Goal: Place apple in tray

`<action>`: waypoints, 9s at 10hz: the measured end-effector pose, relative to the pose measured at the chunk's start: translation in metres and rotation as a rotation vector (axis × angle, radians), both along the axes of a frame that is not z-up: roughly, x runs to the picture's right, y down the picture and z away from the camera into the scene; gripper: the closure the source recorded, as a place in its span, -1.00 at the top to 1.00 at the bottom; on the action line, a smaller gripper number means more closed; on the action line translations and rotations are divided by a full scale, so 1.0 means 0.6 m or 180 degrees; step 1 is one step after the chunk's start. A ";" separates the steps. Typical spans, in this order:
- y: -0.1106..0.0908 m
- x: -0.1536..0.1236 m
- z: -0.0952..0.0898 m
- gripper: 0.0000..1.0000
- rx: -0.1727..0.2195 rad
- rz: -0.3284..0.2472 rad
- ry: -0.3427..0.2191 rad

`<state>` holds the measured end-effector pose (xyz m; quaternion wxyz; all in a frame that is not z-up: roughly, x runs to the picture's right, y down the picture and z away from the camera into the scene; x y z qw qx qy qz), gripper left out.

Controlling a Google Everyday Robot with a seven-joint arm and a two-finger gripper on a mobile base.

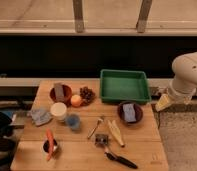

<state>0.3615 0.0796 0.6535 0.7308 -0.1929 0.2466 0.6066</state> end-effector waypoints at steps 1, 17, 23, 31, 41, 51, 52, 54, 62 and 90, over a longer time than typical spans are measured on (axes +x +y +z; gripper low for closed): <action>0.000 0.000 0.000 0.60 0.0000 0.0000 0.0000; 0.001 0.000 0.001 0.60 -0.0004 0.0001 -0.0002; -0.007 -0.020 -0.005 0.60 0.0119 -0.0275 -0.0071; -0.056 -0.347 -0.010 0.60 0.0391 -0.1584 -0.1110; -0.046 -0.422 0.022 0.60 0.0424 -0.1653 -0.1402; -0.090 -0.697 0.183 0.60 0.0706 -0.1698 -0.2230; -0.090 -0.697 0.183 0.60 0.0705 -0.1698 -0.2229; -0.089 -0.696 0.183 0.60 0.0701 -0.1700 -0.2228; -0.049 -0.755 0.310 0.60 0.0491 -0.1600 -0.2571; -0.204 -0.482 0.333 -1.00 0.0572 -0.1018 -0.1192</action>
